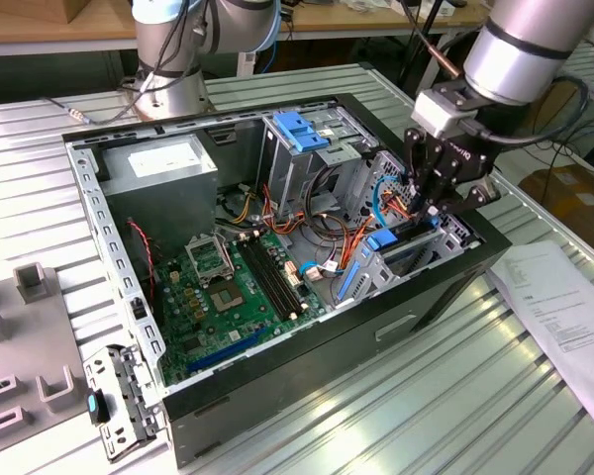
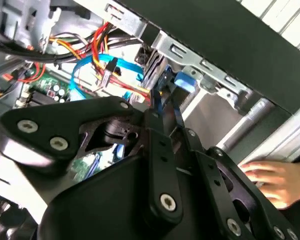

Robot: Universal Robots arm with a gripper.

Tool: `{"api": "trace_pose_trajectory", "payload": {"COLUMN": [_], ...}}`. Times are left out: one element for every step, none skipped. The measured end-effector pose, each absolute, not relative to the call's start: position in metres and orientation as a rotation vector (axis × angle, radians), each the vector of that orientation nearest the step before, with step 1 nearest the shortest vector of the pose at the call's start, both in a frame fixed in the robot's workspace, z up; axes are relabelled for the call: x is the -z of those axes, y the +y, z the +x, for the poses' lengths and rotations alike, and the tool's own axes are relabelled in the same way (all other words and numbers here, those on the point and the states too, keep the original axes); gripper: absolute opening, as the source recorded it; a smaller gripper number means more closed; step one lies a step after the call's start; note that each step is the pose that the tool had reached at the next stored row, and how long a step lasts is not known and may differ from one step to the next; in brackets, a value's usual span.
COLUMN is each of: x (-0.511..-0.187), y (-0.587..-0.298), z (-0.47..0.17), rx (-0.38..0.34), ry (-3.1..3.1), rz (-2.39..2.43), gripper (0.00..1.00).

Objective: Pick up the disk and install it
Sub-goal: 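Insert the first disk wire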

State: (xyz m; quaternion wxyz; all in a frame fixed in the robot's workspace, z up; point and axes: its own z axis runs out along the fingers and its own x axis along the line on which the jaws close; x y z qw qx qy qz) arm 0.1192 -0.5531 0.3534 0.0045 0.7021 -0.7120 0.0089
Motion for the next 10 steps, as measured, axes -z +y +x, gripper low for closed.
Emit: {"api": "trace_pose_trajectory", "payload": {"x": [-0.3562, -0.3562, -0.3562, -0.3564, -0.3566, -0.3565, -0.3566, -0.3566, -0.3567, -0.3568], "y": [-0.5532, -0.5531, -0.5531, -0.5532, -0.5531, -0.5531, -0.5532, -0.5531, -0.5532, -0.5531], "z": [0.1192, 0.1192, 0.1192, 0.1192, 0.1192, 0.1192, 0.1192, 0.1192, 0.1192, 0.1192], "rx": [-0.028, -0.028, -0.028, -0.028, -0.028, -0.028, -0.028, -0.028, -0.028, -0.028], "ry": [-2.230, -2.230, -2.230, -2.230, -2.230, -2.230, -2.230, -2.230, -2.230, -2.230], "rz": [2.199, 2.199, 2.200, 2.199, 2.199, 2.199, 2.199, 2.199, 2.199, 2.199], "gripper": [0.24, 0.24, 0.24, 0.24, 0.16, 0.16, 0.11, 0.11, 0.11, 0.11]}}
